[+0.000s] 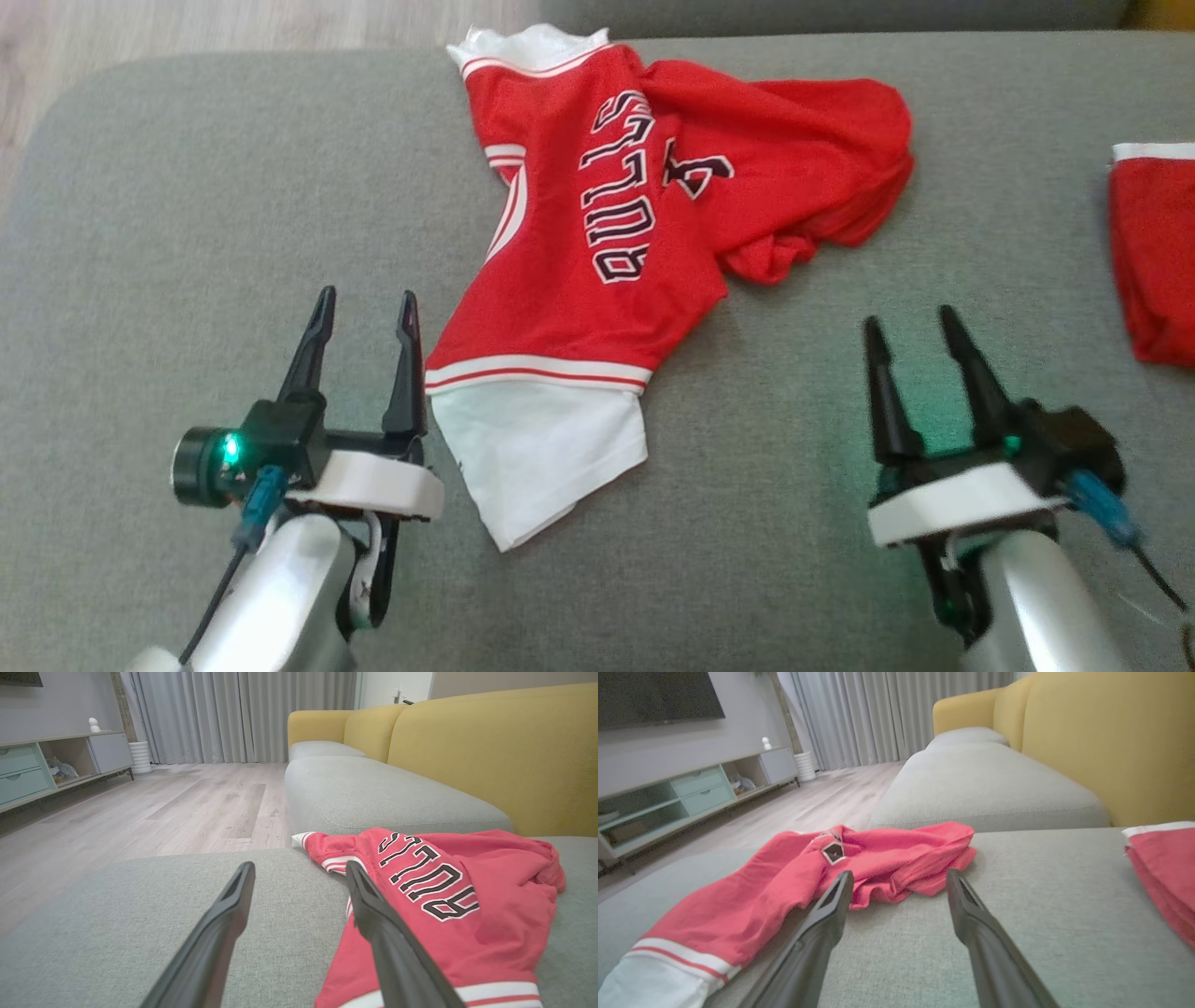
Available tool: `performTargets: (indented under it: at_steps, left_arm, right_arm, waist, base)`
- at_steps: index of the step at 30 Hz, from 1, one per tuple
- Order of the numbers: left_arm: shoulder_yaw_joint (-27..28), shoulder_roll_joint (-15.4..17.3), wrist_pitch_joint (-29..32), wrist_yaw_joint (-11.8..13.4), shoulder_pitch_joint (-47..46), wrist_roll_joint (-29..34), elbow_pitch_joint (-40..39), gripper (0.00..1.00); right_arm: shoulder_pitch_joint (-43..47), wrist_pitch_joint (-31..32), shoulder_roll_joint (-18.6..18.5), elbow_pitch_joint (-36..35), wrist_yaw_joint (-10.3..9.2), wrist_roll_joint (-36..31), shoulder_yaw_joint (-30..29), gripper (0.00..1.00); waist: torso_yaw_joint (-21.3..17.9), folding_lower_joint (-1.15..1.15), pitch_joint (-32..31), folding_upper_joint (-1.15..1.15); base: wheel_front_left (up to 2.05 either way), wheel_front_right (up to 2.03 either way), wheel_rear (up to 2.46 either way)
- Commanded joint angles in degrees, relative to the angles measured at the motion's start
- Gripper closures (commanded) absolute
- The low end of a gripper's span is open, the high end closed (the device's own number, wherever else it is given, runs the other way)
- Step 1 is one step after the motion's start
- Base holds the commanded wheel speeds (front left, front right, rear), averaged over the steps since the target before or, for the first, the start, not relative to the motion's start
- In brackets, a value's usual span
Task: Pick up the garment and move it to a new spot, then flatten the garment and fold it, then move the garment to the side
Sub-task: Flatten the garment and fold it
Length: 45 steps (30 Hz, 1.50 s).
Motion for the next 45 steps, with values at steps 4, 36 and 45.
performTargets:
  at_steps: [4, 36, 45]
  left_arm:
    - [3.59, -0.78, -0.29, -1.57, -2.38, 1.67, -0.49, 0.0]
    - [11.08, -7.15, -0.29, -7.91, -3.47, 9.1, 4.54, 0.0]
    - [12.83, -7.18, -0.29, -8.57, -2.11, 10.4, 5.05, 0.0]
  right_arm:
    - [-6.74, 2.31, -0.19, 4.22, -0.04, -0.67, 3.3, 0.0]
    - [-23.83, 0.72, -0.19, 28.93, -0.04, -5.03, 7.7, 1.0]
    - [-19.41, -0.49, -0.19, 25.28, -0.04, -2.87, 5.59, 1.0]
  waist:
    - [1.68, 0.0, 1.94, 0.0]
    - [4.6, 0.0, 5.55, 0.0]
    - [-0.71, 0.0, 2.05, 0.0]
  base:
    - [0.0, 0.0, 0.0]
    - [0.0, 0.0, 0.0]
    - [0.0, 0.0, 0.0]
